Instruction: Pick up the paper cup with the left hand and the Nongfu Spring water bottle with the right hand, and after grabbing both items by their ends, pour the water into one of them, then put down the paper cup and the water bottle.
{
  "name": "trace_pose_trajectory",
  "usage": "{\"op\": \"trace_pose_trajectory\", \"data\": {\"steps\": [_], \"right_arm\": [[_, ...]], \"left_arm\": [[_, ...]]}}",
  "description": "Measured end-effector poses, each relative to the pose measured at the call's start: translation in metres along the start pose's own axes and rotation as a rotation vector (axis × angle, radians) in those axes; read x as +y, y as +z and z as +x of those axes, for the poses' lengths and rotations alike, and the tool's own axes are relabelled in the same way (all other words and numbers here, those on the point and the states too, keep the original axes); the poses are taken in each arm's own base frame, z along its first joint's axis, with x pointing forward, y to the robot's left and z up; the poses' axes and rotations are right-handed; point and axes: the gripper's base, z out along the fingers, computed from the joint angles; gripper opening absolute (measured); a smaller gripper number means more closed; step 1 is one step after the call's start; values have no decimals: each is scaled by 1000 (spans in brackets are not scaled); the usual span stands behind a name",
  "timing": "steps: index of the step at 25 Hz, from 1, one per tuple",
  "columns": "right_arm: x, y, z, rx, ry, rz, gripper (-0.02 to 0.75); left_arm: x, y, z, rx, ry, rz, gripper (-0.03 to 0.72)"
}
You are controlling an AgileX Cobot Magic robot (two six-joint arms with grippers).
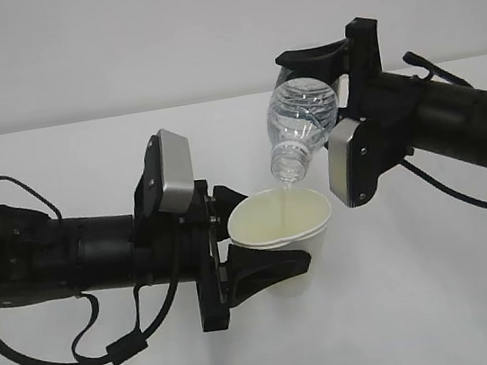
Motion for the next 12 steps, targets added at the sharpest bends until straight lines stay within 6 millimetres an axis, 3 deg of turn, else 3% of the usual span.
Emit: {"op": "trace_pose_trajectory", "data": {"steps": [12], "right_arm": [[0, 0, 0, 0, -2, 2, 483]], "left_arm": [[0, 0, 0, 0, 0, 0, 429]]}}
